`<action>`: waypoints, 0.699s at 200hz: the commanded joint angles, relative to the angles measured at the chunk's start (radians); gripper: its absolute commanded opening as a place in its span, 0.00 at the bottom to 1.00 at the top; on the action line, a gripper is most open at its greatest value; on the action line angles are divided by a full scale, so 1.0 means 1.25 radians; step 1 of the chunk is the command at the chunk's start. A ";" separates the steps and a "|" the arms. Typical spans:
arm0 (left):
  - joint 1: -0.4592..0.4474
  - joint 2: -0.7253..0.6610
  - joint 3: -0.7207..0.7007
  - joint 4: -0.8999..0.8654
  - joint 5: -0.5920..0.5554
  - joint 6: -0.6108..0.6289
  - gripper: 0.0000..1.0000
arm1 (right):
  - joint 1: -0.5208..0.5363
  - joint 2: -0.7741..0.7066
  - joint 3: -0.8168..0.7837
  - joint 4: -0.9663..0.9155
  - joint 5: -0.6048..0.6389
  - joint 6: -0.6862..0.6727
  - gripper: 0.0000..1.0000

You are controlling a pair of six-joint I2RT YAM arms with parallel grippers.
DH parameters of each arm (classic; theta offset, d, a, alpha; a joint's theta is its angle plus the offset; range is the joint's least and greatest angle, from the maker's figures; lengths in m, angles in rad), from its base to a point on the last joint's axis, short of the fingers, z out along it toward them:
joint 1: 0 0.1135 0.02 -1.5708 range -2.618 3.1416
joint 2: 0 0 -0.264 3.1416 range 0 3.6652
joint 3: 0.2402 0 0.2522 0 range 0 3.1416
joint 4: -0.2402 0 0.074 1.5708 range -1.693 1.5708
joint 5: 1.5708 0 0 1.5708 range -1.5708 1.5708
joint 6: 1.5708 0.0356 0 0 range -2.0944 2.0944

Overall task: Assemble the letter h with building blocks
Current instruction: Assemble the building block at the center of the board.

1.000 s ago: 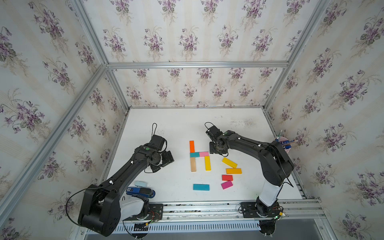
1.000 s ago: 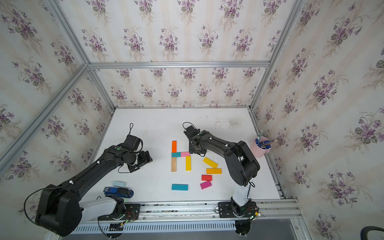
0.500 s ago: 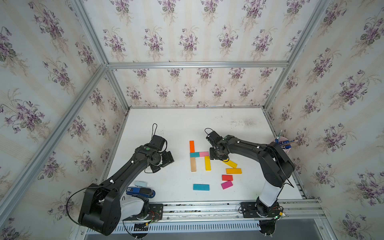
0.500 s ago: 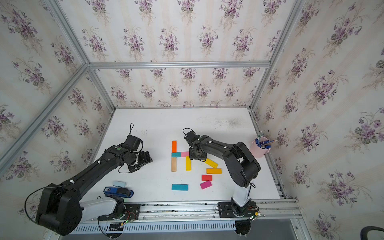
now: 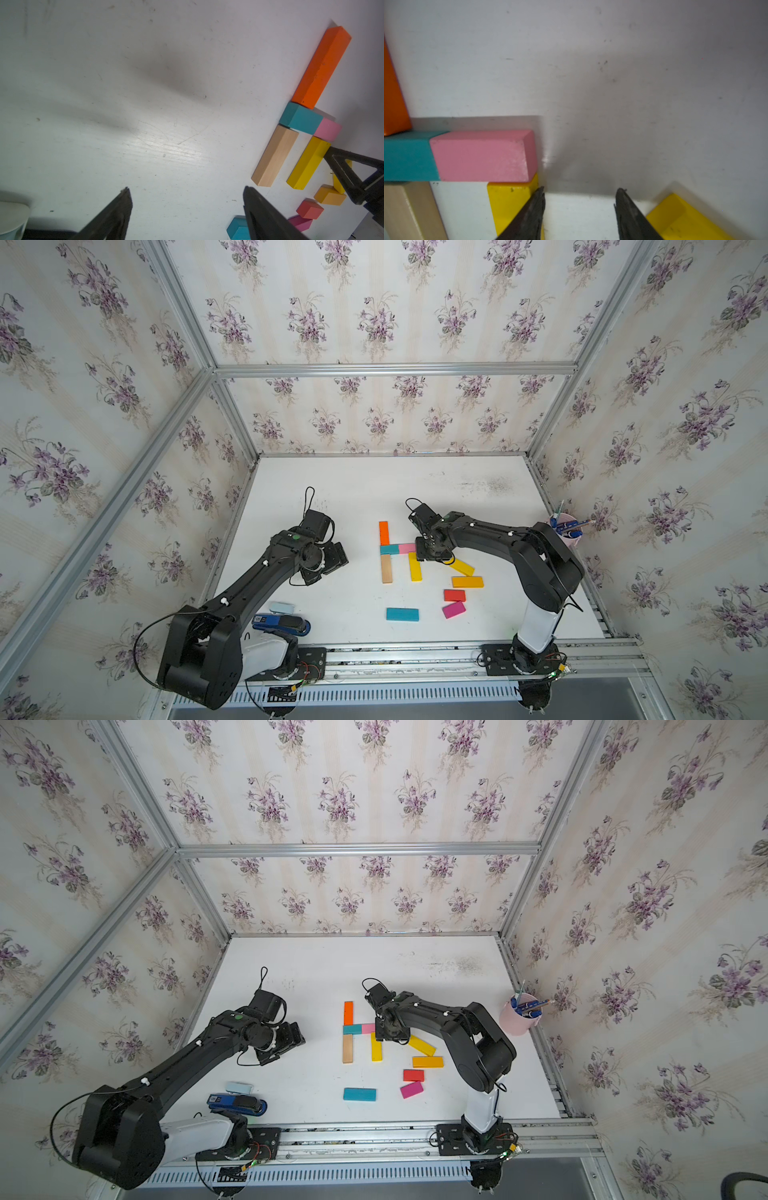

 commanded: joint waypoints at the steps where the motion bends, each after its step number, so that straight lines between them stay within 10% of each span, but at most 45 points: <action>1: 0.000 0.002 0.008 0.006 -0.005 0.007 0.86 | 0.000 0.004 0.001 -0.007 0.012 0.001 0.57; 140: 0.000 -0.009 0.023 -0.010 -0.015 0.017 0.86 | 0.166 -0.239 -0.033 -0.067 0.047 -0.027 0.57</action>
